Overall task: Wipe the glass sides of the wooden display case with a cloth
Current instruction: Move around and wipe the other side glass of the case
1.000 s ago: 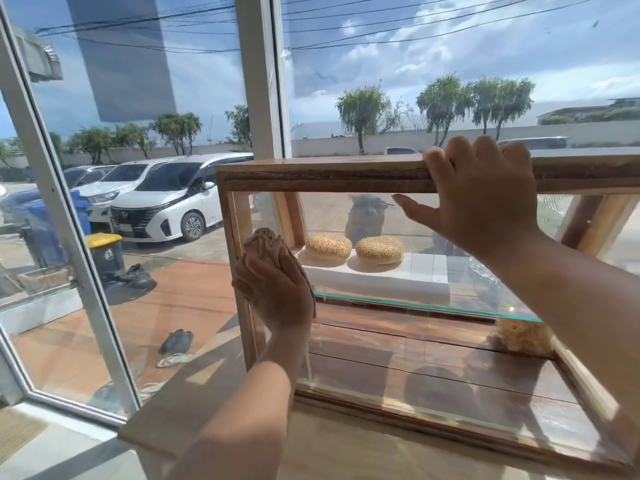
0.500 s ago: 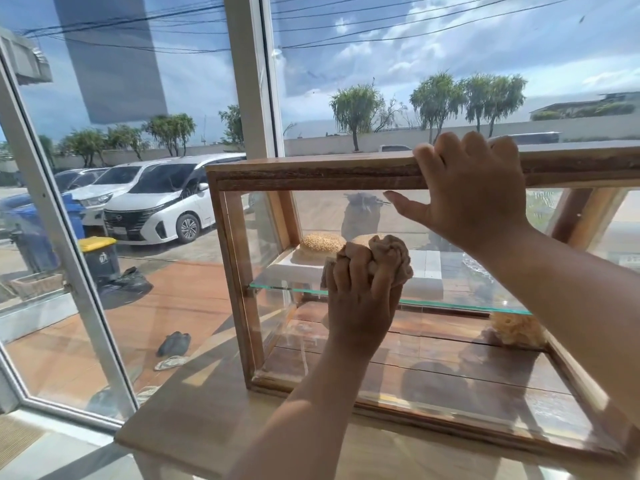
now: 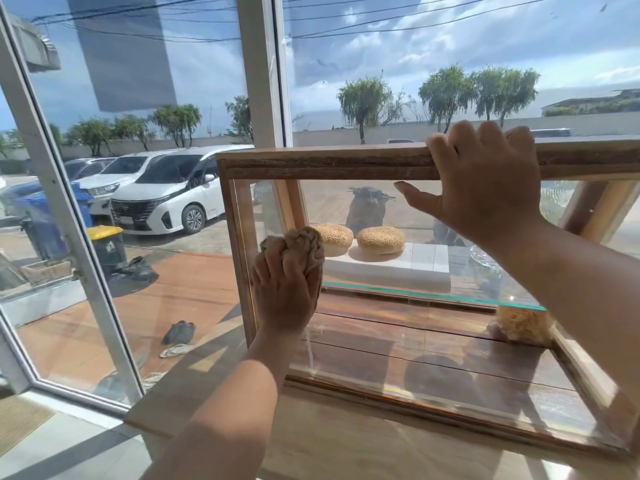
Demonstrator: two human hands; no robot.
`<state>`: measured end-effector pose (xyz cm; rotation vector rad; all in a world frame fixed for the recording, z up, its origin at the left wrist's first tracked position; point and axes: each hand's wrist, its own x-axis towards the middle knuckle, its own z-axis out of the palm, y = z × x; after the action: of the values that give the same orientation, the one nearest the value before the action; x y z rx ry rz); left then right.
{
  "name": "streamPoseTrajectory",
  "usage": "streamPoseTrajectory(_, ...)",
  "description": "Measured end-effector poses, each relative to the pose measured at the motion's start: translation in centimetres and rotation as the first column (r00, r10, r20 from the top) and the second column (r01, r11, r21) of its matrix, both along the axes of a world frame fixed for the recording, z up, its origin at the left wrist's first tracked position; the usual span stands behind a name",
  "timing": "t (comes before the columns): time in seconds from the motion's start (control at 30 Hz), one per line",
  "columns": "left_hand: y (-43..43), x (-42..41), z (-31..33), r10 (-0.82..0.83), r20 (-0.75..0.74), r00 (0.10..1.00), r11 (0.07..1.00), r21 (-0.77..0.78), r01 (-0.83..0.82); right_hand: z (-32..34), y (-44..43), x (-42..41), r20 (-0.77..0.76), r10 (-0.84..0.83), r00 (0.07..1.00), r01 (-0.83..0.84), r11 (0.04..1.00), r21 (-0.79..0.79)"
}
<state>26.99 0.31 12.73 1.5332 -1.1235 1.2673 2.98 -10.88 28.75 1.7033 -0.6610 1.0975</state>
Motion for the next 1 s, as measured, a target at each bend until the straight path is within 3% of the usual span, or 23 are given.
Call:
streamPoseTrajectory(0.1, -0.1, -0.7, -1.1, 0.002, -0.272, 0.962, 0.996, -0.086, -0.026, -0.2, -0.2, 0.0, 0.016, 0.01, 1.0, -0.01, 1.0, -0.005)
streamPoseTrajectory(0.2, -1.8, -3.3, -1.0, -0.065, -0.53, 0.845, 0.973, -0.222, -0.065, -0.1, -0.1, 0.0, 0.022, 0.018, 1.0, -0.018, 1.0, -0.012)
streamPoseTrajectory(0.3, -3.0, -6.0, -0.3, -0.123, -0.632, 0.765, 0.96, -0.271, -0.069, -0.1, -0.1, 0.1, 0.032, 0.015, 0.999, -0.014, 0.999, -0.034)
streamPoseTrajectory(0.43, -3.7, -9.3, -1.7, -0.14, -0.47, 0.872, 0.979, -0.195, 0.052, -0.2, -0.1, 0.0, 0.033, 0.034, 0.999, -0.033, 0.999, -0.018)
streamPoseTrajectory(0.57, -4.4, -12.1, -2.7, -0.197, -0.145, 0.97, 0.98, -0.041, 0.193, -0.2, 0.0, -0.1, 0.023, 0.032, 0.999, -0.031, 0.999, -0.022)
streamPoseTrajectory(0.7, -2.8, -8.5, -2.5, -0.188, 0.207, 0.96, 0.98, 0.102, 0.17, -0.1, 0.0, -0.1, 0.021, 0.025, 0.999, -0.025, 1.0, -0.016)
streamPoseTrajectory(0.77, -1.7, -5.7, -2.4, -0.171, 0.296, 0.94, 0.98, 0.154, 0.13, -0.2, 0.0, -0.1, 0.022, 0.025, 0.999, -0.025, 1.0, -0.006)
streamPoseTrajectory(0.87, 0.1, -1.0, -1.9, -0.078, 0.222, 0.972, 0.991, 0.123, 0.052, -0.2, -0.1, -0.1, 0.022, 0.025, 0.999, -0.025, 1.0, 0.007)
streamPoseTrajectory(1.0, 1.5, 2.3, -0.4, 0.04, -0.176, 0.984, 0.999, -0.009, -0.043, -0.1, -0.2, 0.1, 0.029, 0.024, 0.999, -0.024, 1.0, 0.0)
